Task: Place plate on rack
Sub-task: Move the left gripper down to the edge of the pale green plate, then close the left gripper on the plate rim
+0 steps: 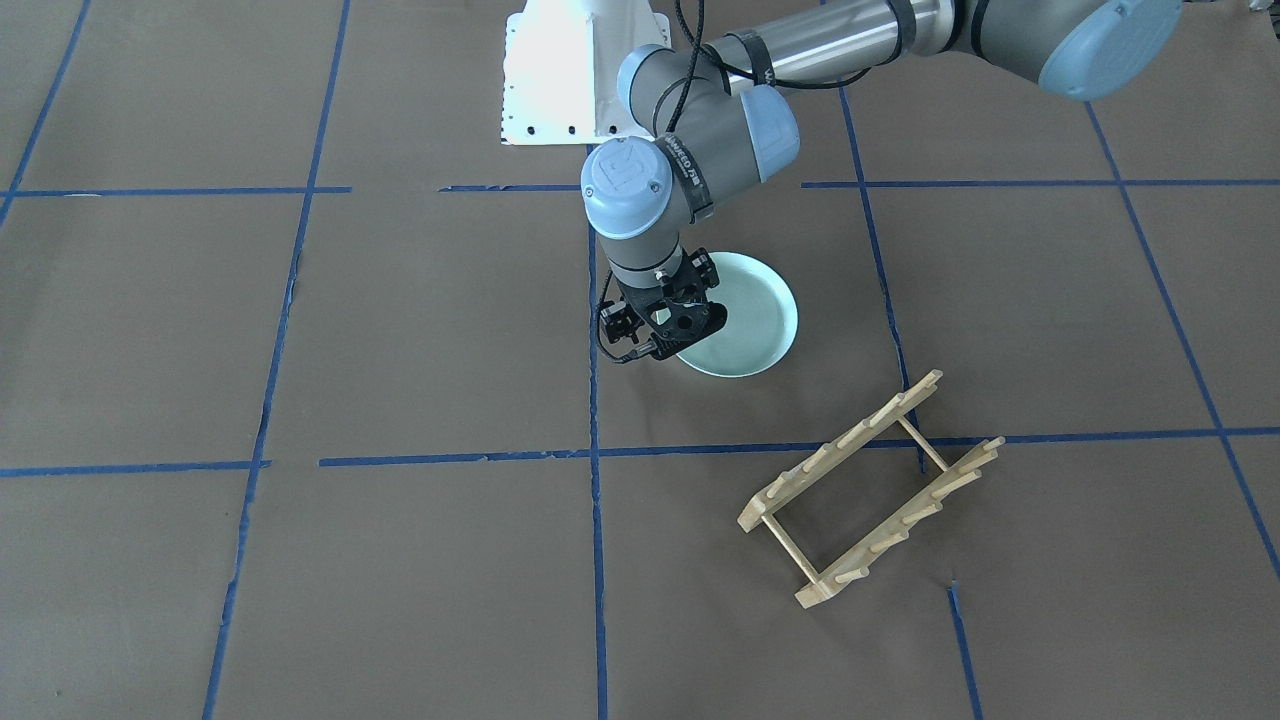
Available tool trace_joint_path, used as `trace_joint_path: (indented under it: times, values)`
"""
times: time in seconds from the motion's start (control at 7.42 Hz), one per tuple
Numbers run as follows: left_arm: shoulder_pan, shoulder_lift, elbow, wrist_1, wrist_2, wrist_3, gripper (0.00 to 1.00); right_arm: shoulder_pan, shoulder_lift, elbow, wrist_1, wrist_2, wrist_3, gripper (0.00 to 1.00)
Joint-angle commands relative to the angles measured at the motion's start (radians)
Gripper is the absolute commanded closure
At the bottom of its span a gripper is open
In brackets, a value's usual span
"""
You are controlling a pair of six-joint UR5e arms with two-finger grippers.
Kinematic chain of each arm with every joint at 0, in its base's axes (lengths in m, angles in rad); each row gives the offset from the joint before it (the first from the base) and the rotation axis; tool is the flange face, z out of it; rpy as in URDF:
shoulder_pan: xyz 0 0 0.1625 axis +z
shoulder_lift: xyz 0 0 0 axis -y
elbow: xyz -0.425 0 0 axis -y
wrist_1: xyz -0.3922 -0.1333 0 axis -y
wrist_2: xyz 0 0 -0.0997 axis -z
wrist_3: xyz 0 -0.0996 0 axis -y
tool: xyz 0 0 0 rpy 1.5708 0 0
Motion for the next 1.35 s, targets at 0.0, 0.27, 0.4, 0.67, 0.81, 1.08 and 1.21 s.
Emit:
trace_joint_path:
  times: [0.0,0.27,0.4,0.67,0.81,1.08,1.21]
  values:
    - [0.001,-0.001,0.003,-0.003,0.001,0.003,0.75,0.001,0.000,0.000,0.000,0.000,0.000,0.00]
    - [0.001,-0.002,-0.005,-0.003,0.000,0.001,1.00,-0.001,0.000,0.000,0.000,0.000,0.000,0.00]
    - [0.001,-0.002,-0.007,-0.003,-0.002,-0.002,1.00,0.001,0.000,0.000,0.000,0.000,0.000,0.00]
    - [-0.006,-0.001,-0.072,0.003,-0.008,-0.006,1.00,-0.001,0.000,0.000,0.000,0.000,0.000,0.00]
    - [-0.037,-0.002,-0.142,0.003,-0.019,-0.029,1.00,-0.001,0.000,0.000,0.000,0.000,0.000,0.00]
    - [-0.139,-0.005,-0.299,-0.009,-0.117,-0.058,1.00,-0.001,0.000,0.000,0.000,0.000,0.000,0.00]
    - [-0.210,-0.004,-0.335,-0.123,-0.172,-0.106,1.00,0.001,0.000,0.000,0.000,0.000,0.000,0.00]
